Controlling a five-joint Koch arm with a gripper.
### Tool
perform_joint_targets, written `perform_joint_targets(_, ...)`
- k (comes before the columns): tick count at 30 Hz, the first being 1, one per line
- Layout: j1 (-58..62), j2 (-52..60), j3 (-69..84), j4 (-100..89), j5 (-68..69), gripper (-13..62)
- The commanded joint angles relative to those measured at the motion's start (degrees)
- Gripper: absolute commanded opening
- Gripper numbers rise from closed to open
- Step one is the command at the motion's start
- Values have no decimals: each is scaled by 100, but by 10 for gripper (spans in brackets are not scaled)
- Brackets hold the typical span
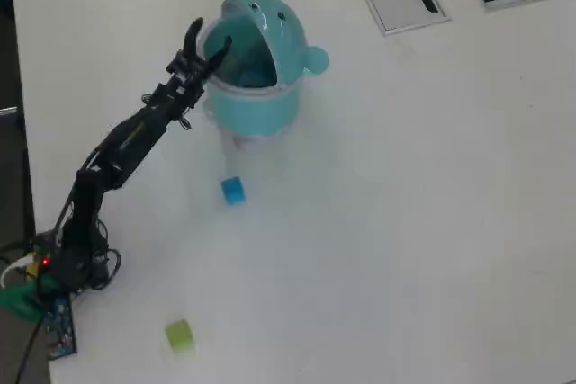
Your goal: Grasp RGB lego blocks and put them in the bin one by one.
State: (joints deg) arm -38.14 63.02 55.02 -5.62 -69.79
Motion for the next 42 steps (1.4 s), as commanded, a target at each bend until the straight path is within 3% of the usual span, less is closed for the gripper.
perform_joint_targets(1,-97,782,-220,835,-79,280)
perform_joint_targets(17,0,3138,3032,1125,-185,293)
perform_joint_targets(25,475,3788,3867,615,-149,295)
perform_joint_targets(29,563,4131,4368,404,-114,331)
perform_joint_targets(36,642,5247,5177,466,-44,335)
perform_joint_targets(42,1485,5959,5959,404,-53,334)
